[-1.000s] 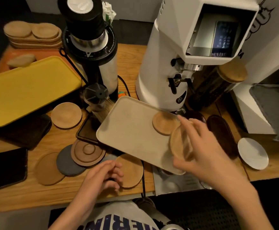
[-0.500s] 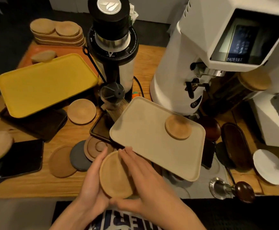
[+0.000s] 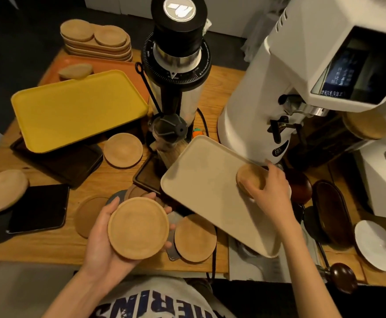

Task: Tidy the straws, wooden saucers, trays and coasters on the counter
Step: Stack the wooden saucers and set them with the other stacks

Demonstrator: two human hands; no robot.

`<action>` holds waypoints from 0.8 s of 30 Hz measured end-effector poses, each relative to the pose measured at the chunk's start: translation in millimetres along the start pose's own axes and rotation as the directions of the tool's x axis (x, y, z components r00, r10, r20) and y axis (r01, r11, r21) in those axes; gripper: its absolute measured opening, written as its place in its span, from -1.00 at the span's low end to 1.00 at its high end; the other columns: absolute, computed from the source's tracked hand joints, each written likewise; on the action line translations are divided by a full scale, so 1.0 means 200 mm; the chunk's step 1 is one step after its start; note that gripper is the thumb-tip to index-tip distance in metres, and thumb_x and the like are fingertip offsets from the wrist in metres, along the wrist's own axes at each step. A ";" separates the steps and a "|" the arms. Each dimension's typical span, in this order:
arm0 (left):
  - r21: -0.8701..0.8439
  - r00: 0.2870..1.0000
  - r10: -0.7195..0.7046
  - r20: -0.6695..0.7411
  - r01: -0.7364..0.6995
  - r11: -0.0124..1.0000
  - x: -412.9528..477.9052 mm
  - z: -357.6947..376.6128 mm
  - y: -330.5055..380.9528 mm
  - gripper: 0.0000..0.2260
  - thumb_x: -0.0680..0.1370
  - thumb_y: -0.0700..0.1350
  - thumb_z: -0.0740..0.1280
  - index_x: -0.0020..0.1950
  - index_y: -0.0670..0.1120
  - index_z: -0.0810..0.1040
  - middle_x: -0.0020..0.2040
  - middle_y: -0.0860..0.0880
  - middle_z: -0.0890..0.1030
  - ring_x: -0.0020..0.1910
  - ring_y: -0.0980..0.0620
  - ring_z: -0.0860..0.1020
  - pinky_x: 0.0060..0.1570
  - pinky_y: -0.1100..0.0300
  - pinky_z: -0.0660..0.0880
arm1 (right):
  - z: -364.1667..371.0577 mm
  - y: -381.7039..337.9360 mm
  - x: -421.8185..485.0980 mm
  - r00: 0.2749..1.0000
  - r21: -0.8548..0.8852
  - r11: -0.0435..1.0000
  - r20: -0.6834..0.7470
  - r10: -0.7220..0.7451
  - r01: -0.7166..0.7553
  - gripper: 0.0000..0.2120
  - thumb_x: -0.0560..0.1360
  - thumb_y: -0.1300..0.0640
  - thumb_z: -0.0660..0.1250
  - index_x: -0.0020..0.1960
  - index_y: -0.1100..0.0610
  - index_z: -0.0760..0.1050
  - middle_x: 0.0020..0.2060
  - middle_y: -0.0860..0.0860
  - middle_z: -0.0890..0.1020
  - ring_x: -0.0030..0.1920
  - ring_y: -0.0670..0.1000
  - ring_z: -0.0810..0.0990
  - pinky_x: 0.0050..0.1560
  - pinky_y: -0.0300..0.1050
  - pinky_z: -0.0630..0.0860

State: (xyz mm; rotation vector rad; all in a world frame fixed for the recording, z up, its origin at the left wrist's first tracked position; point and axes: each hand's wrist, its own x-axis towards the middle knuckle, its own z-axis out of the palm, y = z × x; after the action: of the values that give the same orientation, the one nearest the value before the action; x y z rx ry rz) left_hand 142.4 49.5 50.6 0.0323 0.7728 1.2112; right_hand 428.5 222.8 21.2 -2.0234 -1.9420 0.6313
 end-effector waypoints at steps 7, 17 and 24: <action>-0.030 0.996 0.019 -0.084 -0.022 0.999 -0.06 -0.10 0.02 -0.44 0.52 0.25 0.15 0.33 -0.10 0.53 0.28 -0.36 0.52 0.21 -0.44 0.50 0.00 -0.29 0.54 | 0.09 0.03 0.06 0.994 -0.113 0.991 0.073 0.075 -0.067 -0.01 0.36 -0.37 0.40 0.57 -0.01 -0.01 0.51 0.19 0.18 0.50 0.25 0.15 0.46 0.23 0.21; -0.059 0.996 0.036 -0.086 -0.041 0.997 -0.09 -0.22 0.07 -0.44 0.54 0.26 0.13 0.35 -0.09 0.51 0.33 -0.35 0.48 0.25 -0.42 0.48 0.10 -0.28 0.49 | 0.09 -0.09 -0.07 0.999 0.064 0.997 0.021 -0.037 0.036 -0.08 0.33 -0.27 0.47 0.53 -0.01 0.13 0.43 0.08 0.34 0.43 0.13 0.27 0.37 0.12 0.31; -0.089 0.998 -0.010 -0.060 0.004 0.996 -0.06 -0.26 0.09 -0.43 0.51 0.27 0.18 0.34 -0.08 0.51 0.32 -0.36 0.48 0.27 -0.43 0.46 0.14 -0.34 0.46 | 0.14 -0.44 -0.35 0.965 0.245 0.946 0.098 -0.242 0.213 -0.11 0.30 -0.42 0.39 0.50 -0.21 0.12 0.39 -0.26 0.28 0.36 -0.21 0.23 0.28 -0.18 0.27</action>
State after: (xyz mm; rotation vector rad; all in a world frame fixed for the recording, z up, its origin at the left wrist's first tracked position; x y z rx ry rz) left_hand 96.9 27.0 26.5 -0.0802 0.7698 1.2434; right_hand 337.1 155.7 48.4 -1.6253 -2.0250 0.9008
